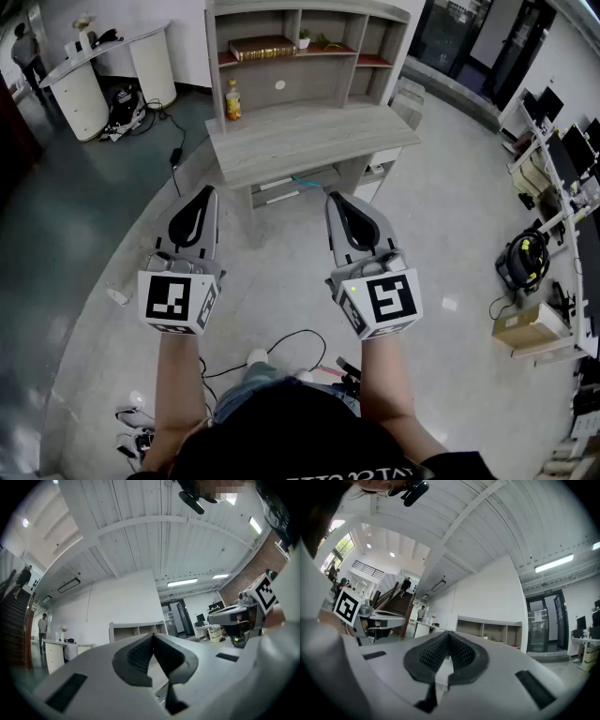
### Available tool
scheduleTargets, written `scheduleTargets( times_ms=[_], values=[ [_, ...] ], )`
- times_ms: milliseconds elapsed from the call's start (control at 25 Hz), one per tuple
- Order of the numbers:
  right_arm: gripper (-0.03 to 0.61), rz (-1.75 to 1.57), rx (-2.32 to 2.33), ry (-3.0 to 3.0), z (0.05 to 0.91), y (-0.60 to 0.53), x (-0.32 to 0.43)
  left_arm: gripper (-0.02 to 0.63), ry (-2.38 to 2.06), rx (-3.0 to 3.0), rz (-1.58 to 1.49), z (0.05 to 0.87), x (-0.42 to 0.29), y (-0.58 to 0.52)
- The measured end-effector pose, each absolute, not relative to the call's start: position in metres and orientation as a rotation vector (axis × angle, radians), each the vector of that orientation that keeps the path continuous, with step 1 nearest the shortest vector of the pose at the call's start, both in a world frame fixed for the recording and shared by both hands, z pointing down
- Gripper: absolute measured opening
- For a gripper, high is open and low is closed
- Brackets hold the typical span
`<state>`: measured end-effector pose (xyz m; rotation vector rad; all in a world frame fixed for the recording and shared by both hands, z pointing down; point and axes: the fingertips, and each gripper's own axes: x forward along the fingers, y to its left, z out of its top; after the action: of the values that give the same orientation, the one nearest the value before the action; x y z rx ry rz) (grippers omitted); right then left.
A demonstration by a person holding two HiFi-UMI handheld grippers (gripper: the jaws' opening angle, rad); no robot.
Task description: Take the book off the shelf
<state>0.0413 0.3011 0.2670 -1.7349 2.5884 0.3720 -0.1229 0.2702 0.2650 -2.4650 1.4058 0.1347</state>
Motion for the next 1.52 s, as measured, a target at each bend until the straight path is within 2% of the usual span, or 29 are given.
scheduleTargets(
  times_ms=[520,560,680,760,1160,1520],
  values=[
    [0.028,0.228,-1.783,2.508,0.280,0.262,0.016,0.012,1.376,-2.498,0.156,0.273,-0.156,0.231],
    [0.111,0.208,-1.761,2.521,0.281,0.258,0.010,0.012,1.368,-2.500,0.158,0.273,-0.159,0.227],
    [0.298,0.096,-1.689,2.554,0.285,0.246,-0.005,0.012,1.347,-2.507,0.164,0.273,-0.165,0.215],
    [0.336,0.024,-1.678,2.543,0.286,0.238,-0.010,0.012,1.339,-2.512,0.170,0.272,-0.169,0.208],
    [0.351,0.107,-1.858,2.473,0.282,0.215,-0.012,0.011,1.367,-2.535,0.225,0.274,-0.187,0.176],
    [0.351,0.087,-1.839,2.488,0.295,0.163,0.008,0.011,1.389,-2.527,0.213,0.286,-0.168,0.127]
  ],
)
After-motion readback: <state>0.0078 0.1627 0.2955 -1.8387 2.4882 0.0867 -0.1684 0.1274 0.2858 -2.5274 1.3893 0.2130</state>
